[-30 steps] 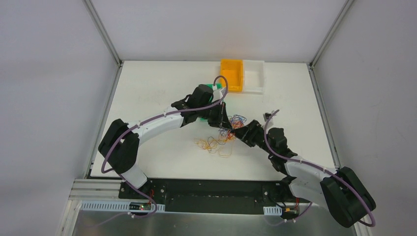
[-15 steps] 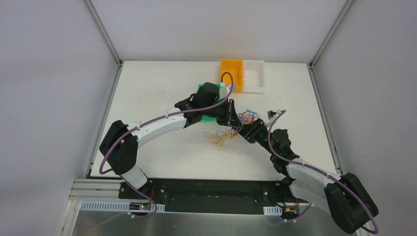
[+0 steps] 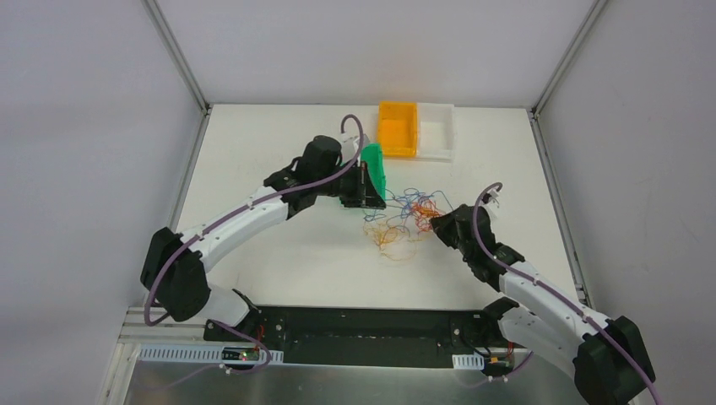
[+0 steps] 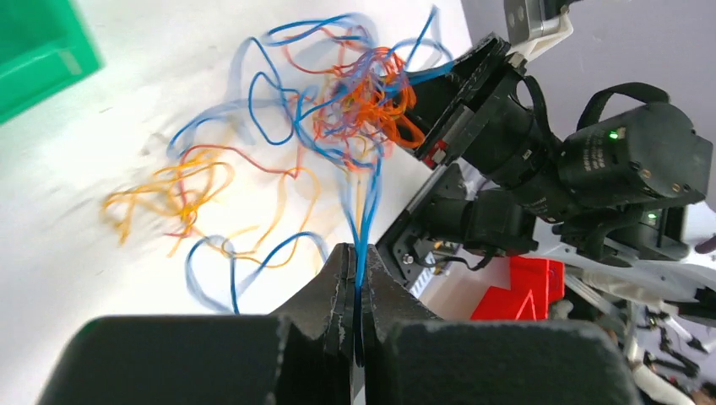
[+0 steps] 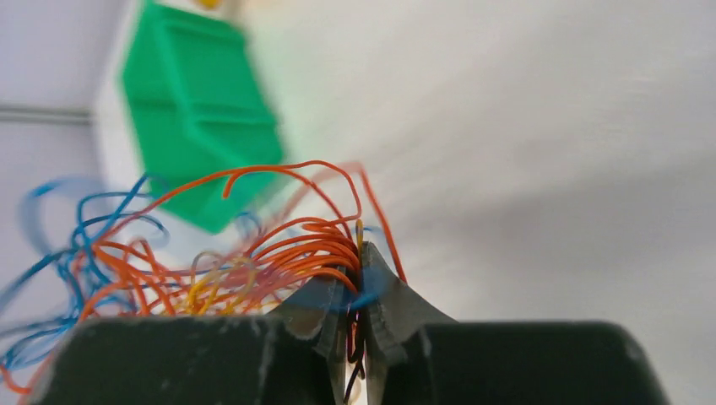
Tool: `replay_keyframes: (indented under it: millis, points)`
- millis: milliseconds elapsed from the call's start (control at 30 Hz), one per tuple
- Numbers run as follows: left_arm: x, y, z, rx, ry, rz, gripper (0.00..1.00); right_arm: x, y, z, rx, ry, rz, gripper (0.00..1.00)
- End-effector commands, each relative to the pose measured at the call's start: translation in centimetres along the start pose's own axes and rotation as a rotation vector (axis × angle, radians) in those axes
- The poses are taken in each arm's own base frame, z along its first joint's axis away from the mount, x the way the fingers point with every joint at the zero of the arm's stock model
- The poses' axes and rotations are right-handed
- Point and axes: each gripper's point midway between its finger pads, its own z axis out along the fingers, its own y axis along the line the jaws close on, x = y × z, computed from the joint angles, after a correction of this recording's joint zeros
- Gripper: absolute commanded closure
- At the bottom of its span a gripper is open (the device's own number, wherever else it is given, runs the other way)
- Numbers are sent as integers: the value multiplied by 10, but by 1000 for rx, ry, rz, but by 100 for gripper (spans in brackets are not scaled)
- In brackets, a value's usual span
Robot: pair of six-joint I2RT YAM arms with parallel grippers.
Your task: Untangle the cables
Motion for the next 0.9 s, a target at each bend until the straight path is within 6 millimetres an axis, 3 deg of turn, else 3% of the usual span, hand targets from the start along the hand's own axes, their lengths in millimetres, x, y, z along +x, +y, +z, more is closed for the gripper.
replay_keyframes:
  millis: [0,133,167,233,433,633,733,867]
  points:
    - [-4,25,-48,-131,-60,74,100,-24,-109,-23,530,-127,-110,90]
    - [5,76,-85,-399,-84,120,100,-40,-118,-32,627,-167,-93,80]
    - [6,89,-94,-472,-93,129,100,-44,-119,-34,649,-175,-95,66]
    - [12,112,-109,-595,-100,141,100,-53,-123,-39,705,-199,-109,50]
    - [24,164,-136,-869,-97,129,100,-69,-125,-46,825,-198,-161,45]
    - [30,171,-129,-880,-54,104,99,-61,-105,-36,734,-89,-222,43]
    - [30,160,-117,-797,-32,115,79,-50,-83,-26,583,-23,-234,39]
    - [25,146,-111,-716,-47,124,49,-35,-52,-25,388,80,-271,25]
